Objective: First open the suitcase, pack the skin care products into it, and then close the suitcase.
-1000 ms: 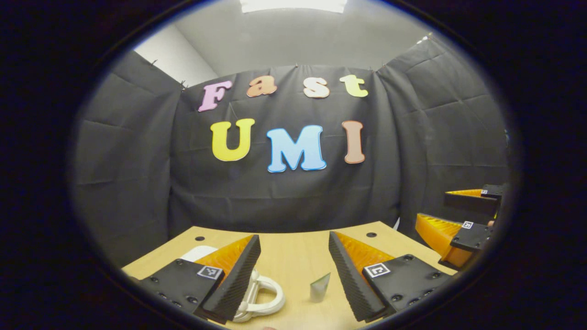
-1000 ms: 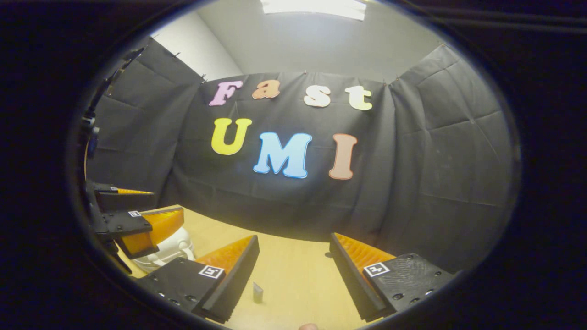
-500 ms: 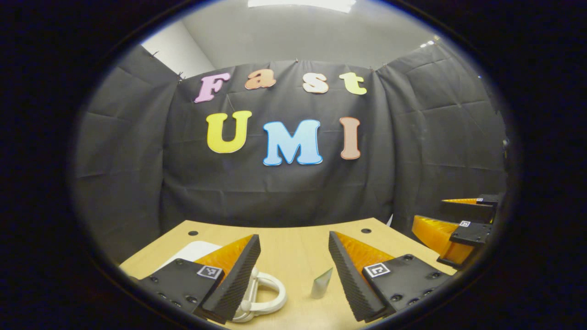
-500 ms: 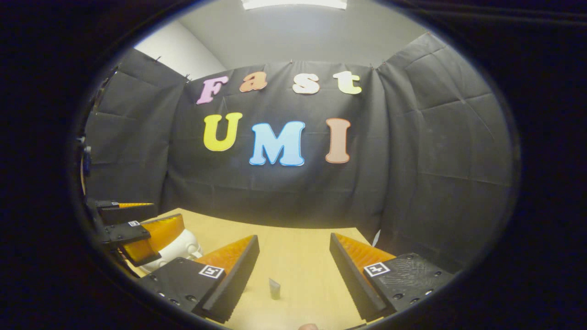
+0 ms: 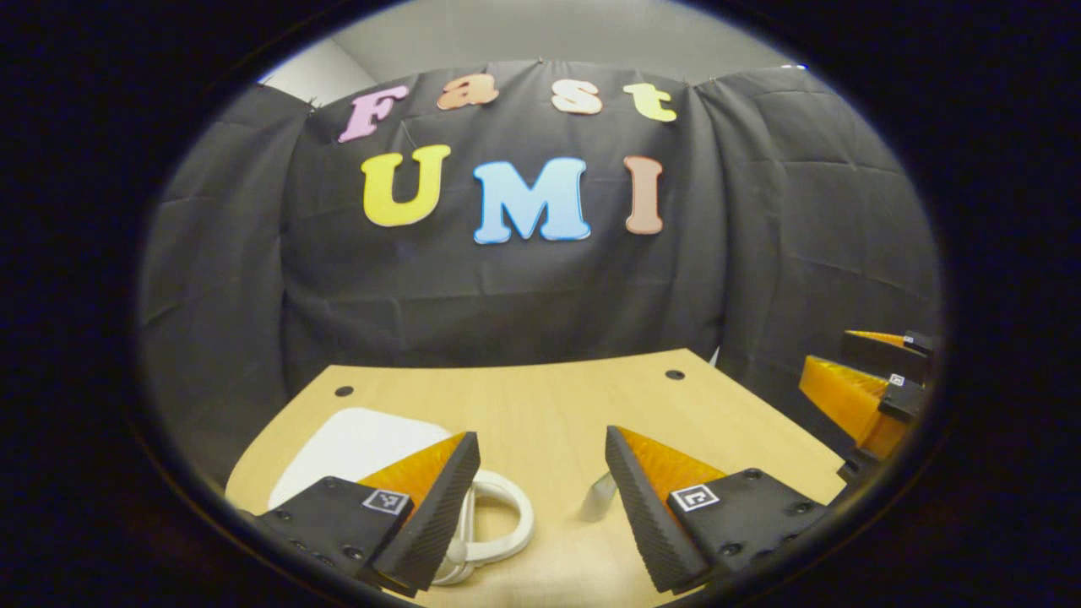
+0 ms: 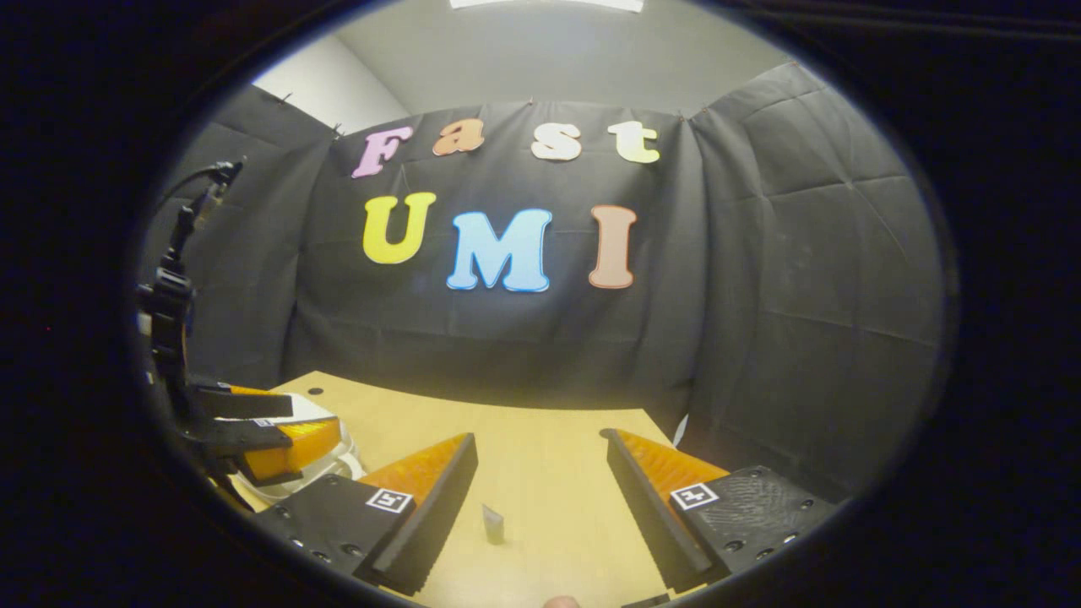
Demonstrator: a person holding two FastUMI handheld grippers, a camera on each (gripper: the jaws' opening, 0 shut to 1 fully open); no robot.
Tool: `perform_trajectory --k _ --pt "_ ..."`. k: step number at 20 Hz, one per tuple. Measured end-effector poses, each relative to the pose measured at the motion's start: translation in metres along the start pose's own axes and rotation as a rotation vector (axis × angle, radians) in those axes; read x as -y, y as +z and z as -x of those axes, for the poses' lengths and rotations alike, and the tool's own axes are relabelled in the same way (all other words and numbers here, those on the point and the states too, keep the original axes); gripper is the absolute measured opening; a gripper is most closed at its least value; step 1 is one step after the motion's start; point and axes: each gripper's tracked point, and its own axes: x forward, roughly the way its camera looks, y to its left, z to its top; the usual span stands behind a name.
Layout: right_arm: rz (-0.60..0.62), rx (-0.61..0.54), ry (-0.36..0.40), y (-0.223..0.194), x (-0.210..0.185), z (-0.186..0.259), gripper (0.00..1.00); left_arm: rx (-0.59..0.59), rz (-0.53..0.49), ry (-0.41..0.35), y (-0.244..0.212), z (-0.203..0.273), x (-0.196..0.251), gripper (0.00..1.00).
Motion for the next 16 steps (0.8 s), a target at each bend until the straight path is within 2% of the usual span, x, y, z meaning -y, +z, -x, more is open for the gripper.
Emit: perform_trajectory --k 5,11,16 --pt "0.008 -0.017 -0.003 -0.007 0.008 -0.003 0.94 -0.243 0.101 -0.053 -0.035 0.011 0.011 0.96" --pt "0.017 -0.022 0.002 -0.009 0.011 -0.004 0.94 -0.526 0.138 -0.088 -0.067 0.045 0.018 0.95" --pt "0.023 -0.035 0.018 -0.014 0.008 -0.001 0.94 -0.7 0.224 -0.091 -0.105 0.025 0.014 0.92"
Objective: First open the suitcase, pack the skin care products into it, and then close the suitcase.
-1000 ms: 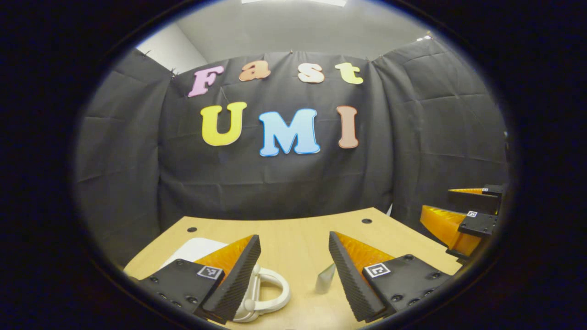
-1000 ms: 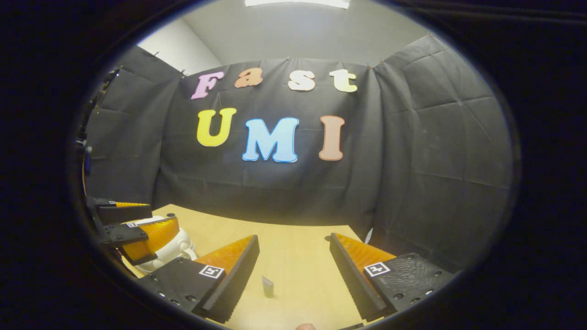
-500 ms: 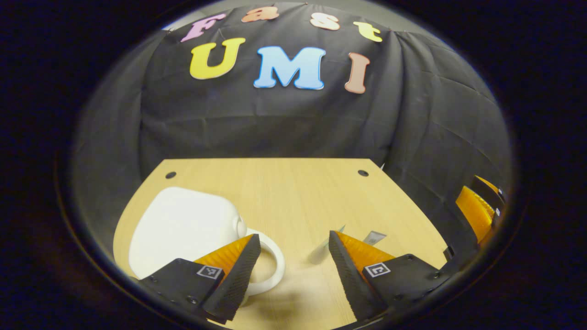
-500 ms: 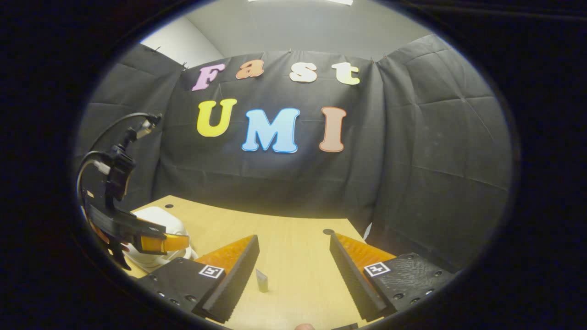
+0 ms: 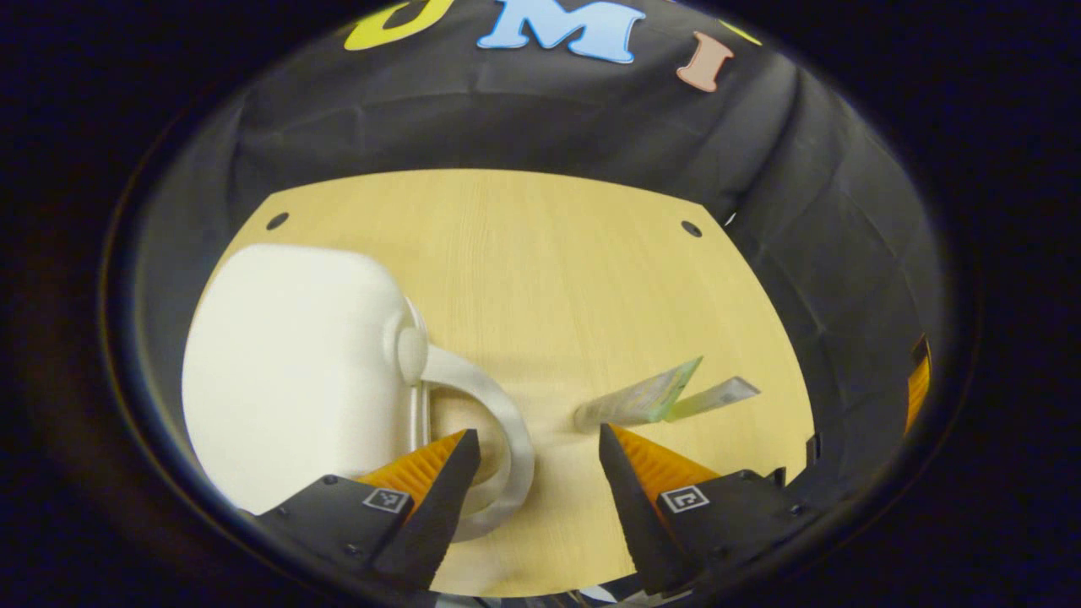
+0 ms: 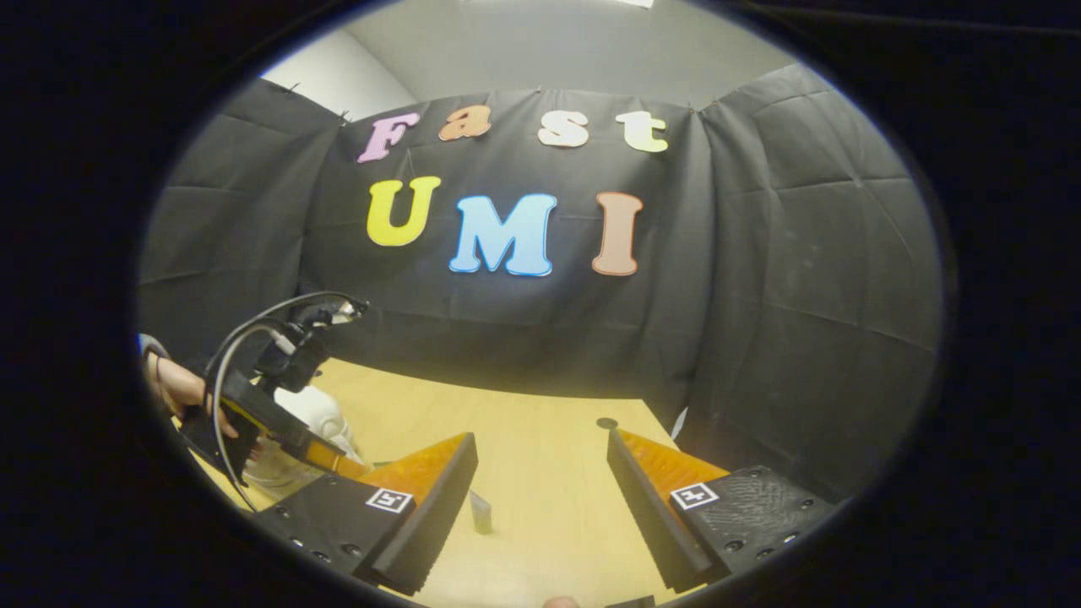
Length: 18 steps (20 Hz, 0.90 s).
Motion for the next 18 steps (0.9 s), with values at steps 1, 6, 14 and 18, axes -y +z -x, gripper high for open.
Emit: perform_trajectory --k 1,6,14,18 --pt "0.001 -0.001 0.0 -0.001 0.0 0.001 0.94 -0.031 0.01 0.001 -0.003 -0.002 -0.003 0.87" --pt "0.009 -0.002 0.002 0.0 0.001 0.004 0.94 -0.091 0.002 0.009 -0.009 -0.008 -0.015 0.47" --pt "0.035 0.015 0.075 0.004 -0.011 -0.001 0.94 -0.041 0.029 -0.007 0.066 0.033 -0.029 0.16" --pt "0.079 0.031 0.135 0.004 -0.02 -0.007 0.94 0.033 -0.03 0.013 0.102 0.087 -0.027 0.16"
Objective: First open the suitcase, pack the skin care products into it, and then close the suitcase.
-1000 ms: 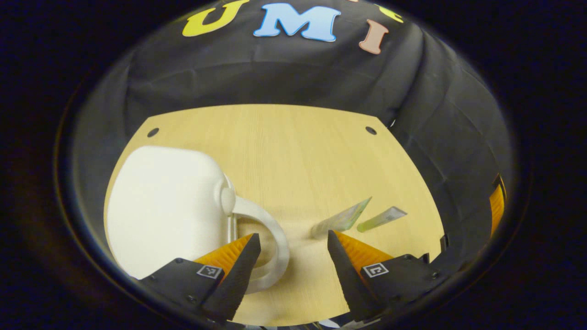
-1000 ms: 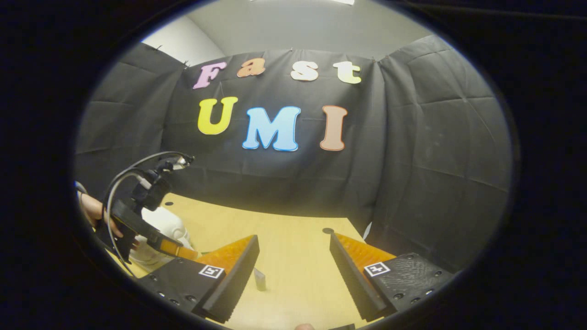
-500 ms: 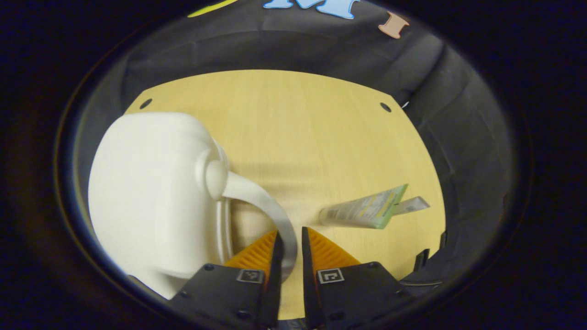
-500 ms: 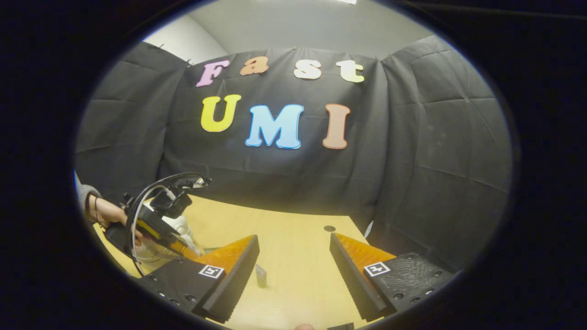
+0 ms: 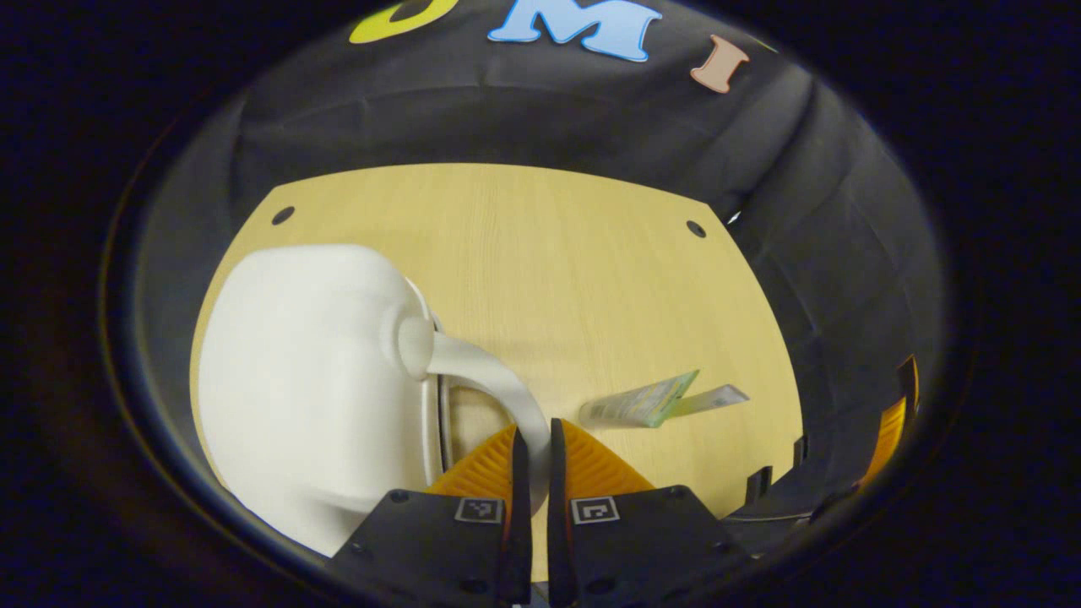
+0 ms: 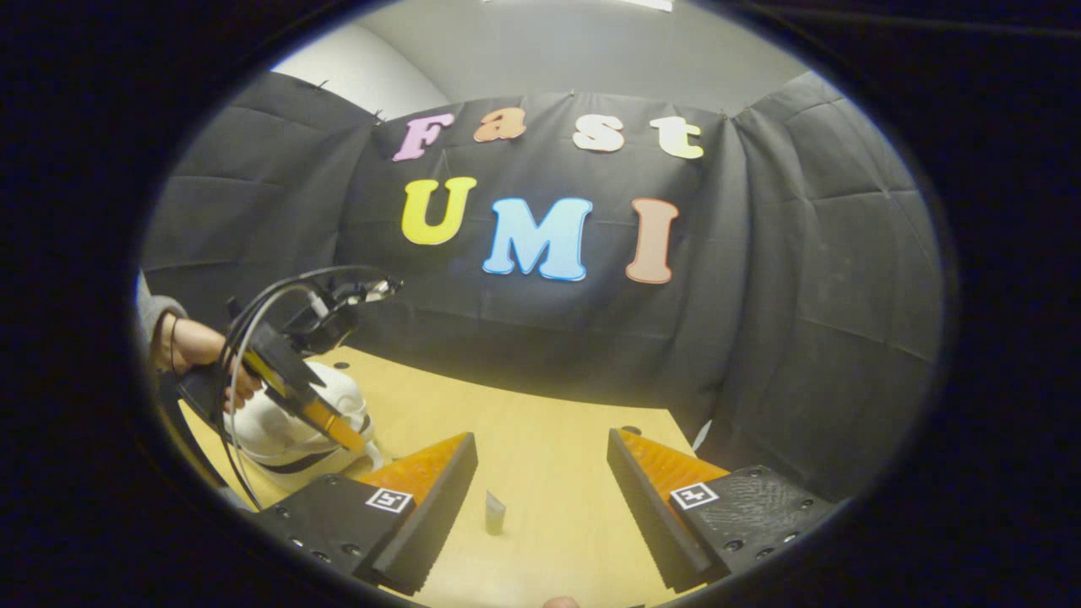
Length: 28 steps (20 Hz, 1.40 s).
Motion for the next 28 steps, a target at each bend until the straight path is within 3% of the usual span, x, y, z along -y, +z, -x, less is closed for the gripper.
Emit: perform_trajectory --k 5,8,13,23,26,28 --pt "-0.046 0.014 0.027 0.003 -0.01 -0.006 0.94 0.131 -0.021 0.054 0.063 0.092 -0.045 0.15" --pt "-0.074 0.032 -0.013 0.015 -0.016 -0.009 0.94 0.225 -0.035 0.105 0.097 0.145 -0.098 0.12" --pt "-0.076 0.06 -0.14 0.029 -0.03 -0.009 0.94 0.273 -0.113 0.219 0.123 0.204 -0.207 0.14" --pt "-0.116 0.032 -0.326 0.052 -0.075 0.003 0.94 0.309 -0.083 0.387 0.116 0.203 -0.422 0.15" --pt "-0.112 0.016 -0.351 0.056 -0.087 0.004 0.94 0.271 -0.049 0.436 0.09 0.181 -0.485 0.14" --pt "-0.101 0.007 -0.361 0.059 -0.094 0.005 0.94 0.239 0.024 0.41 0.074 0.159 -0.52 0.15"
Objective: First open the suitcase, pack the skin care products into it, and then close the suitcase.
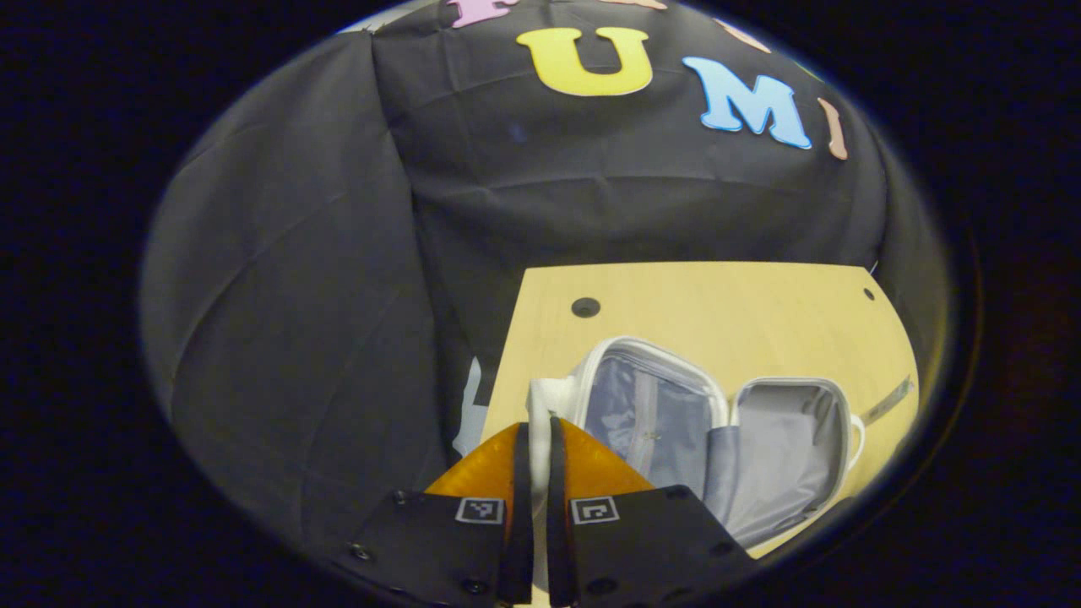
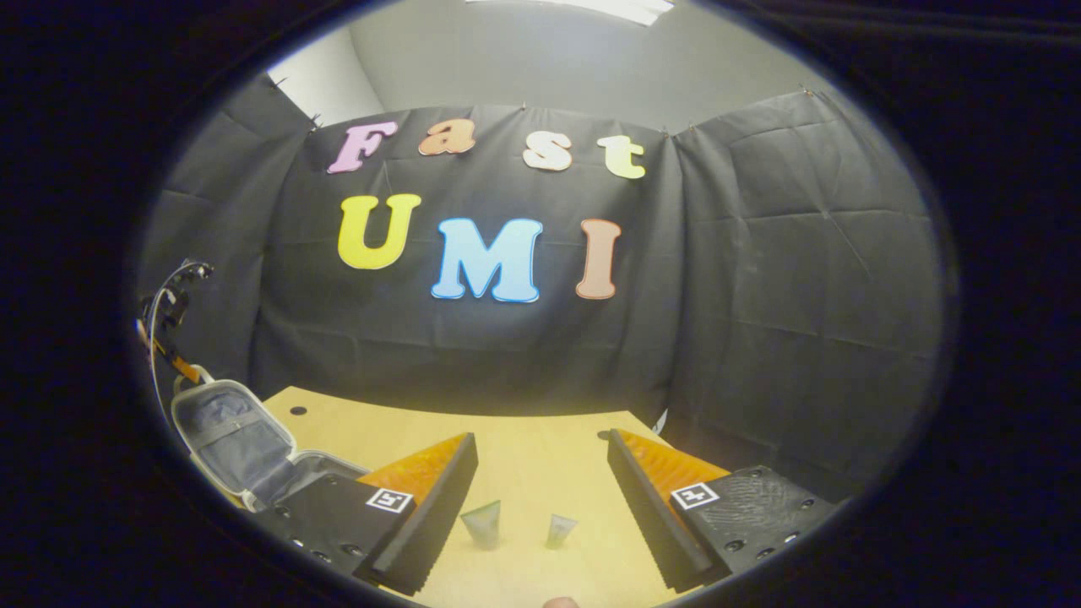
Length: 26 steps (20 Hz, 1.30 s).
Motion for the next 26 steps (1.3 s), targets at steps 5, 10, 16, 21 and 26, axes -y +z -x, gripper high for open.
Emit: perform_trajectory --k 5,10,16,21,26 --pt "-0.003 -0.033 -0.018 -0.001 -0.006 0.005 0.94 -0.125 0.241 -0.113 -0.065 -0.069 -0.027 0.15" --pt "-0.021 -0.052 -0.059 -0.005 0.009 0.008 0.94 -0.13 0.266 -0.143 -0.093 -0.101 -0.033 0.15" --pt "-0.033 -0.061 -0.047 -0.01 0.009 0.014 0.94 -0.07 0.259 -0.095 -0.088 -0.105 -0.051 0.29" --pt "-0.036 -0.057 -0.016 -0.016 0.015 0.009 0.94 0.141 0.24 -0.01 -0.045 -0.065 -0.061 0.99" --pt "-0.049 -0.043 0.047 -0.024 0.032 -0.009 0.94 0.366 0.19 0.022 0.009 0.015 -0.014 0.98"
